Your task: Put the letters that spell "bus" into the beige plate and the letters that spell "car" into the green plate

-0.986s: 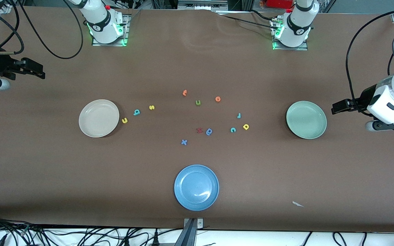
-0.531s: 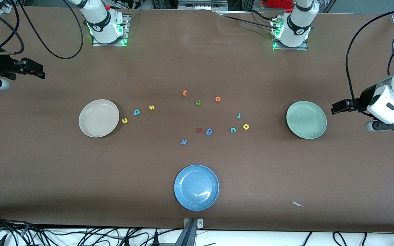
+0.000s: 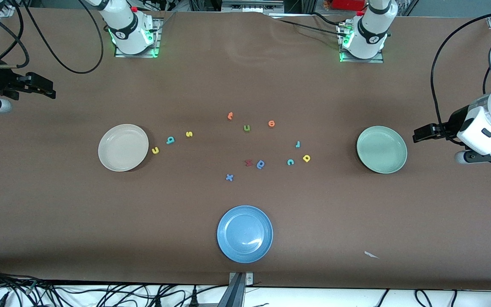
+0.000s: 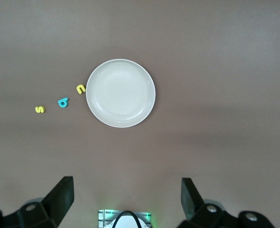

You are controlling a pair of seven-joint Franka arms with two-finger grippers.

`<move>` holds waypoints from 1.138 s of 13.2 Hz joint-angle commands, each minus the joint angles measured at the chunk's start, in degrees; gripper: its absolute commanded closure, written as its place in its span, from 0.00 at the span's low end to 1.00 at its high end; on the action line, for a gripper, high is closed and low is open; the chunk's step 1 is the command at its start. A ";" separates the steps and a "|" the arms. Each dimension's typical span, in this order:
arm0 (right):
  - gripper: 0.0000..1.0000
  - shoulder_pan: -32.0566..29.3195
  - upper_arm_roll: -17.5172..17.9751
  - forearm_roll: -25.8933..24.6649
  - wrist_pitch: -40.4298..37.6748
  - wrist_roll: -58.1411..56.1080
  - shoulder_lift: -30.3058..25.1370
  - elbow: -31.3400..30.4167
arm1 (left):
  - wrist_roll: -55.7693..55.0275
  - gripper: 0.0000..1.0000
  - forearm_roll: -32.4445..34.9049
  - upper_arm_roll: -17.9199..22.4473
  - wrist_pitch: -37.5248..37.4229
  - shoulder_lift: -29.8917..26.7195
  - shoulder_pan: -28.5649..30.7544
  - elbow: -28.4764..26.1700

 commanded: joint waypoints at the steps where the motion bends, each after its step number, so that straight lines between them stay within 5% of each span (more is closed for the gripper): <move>1: 0.00 -0.23 -0.35 1.10 0.29 -1.09 -0.12 -0.02 | 1.05 0.01 -0.35 -0.20 0.60 -0.75 0.24 -0.86; 15: 0.00 -0.15 -0.26 3.82 2.30 -0.39 -0.12 0.24 | 0.78 0.00 -0.43 -0.20 0.60 -0.31 0.15 -0.86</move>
